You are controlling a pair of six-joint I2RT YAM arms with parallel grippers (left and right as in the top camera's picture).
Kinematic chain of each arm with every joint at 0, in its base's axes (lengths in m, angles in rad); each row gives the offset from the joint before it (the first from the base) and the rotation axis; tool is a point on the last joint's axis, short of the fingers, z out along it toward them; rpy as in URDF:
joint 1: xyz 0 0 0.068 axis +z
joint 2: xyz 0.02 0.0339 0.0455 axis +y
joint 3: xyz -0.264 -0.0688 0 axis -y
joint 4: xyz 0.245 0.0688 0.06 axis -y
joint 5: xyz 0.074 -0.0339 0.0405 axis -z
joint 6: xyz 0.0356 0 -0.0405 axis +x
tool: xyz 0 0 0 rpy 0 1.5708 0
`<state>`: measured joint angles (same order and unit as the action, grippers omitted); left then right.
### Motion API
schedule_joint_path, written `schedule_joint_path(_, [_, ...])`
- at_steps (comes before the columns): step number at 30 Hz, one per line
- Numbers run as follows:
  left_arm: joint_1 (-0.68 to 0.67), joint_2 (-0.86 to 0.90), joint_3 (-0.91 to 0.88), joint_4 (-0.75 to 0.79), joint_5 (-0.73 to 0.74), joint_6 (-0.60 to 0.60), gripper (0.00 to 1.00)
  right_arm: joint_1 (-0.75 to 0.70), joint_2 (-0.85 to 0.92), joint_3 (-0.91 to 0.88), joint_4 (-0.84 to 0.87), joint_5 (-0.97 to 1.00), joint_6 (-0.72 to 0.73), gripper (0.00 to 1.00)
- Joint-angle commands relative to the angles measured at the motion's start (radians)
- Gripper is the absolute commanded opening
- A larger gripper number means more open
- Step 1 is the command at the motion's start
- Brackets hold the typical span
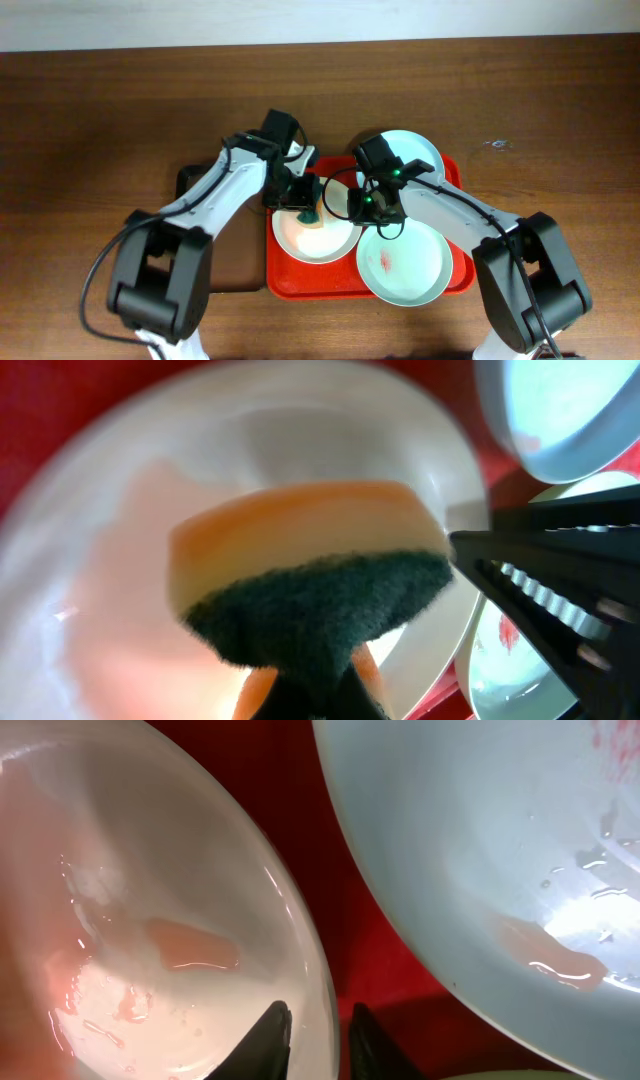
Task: Clean dirty plates on tray and stack at the side
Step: 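Scrub the white plate with the sponge in left gripper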
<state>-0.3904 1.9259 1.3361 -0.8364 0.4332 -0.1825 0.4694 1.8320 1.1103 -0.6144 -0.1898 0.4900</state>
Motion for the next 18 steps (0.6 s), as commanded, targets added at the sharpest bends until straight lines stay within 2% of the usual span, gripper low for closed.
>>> schedule_joint_path(1, [-0.012, -0.043, 0.014, -0.048, -0.153, 0.011, 0.00, 0.008, 0.007, -0.002, 0.002, -0.012, -0.004, 0.23])
schedule_joint_path(4, [-0.016, -0.039, -0.035, -0.032, -0.294, -0.082, 0.00, 0.008, 0.007, -0.002, 0.002, -0.012, -0.004, 0.23])
schedule_joint_path(12, [-0.100, -0.024, -0.194, 0.134, -0.266, -0.147, 0.00, 0.008, 0.007, -0.002, 0.002, -0.011, -0.004, 0.23])
schedule_joint_path(13, [-0.107, -0.024, -0.192, 0.141, -0.232, -0.146, 0.00, 0.008, 0.007, -0.002, 0.003, -0.011, -0.004, 0.23])
schedule_joint_path(14, [-0.101, -0.024, -0.156, 0.127, -0.125, -0.130, 0.00, 0.008, 0.007, -0.002, 0.003, -0.012, -0.004, 0.23])
schedule_joint_path(18, [-0.040, -0.109, 0.033, -0.006, -0.139, -0.104, 0.00, 0.008, 0.007, -0.002, 0.002, -0.012, -0.004, 0.22])
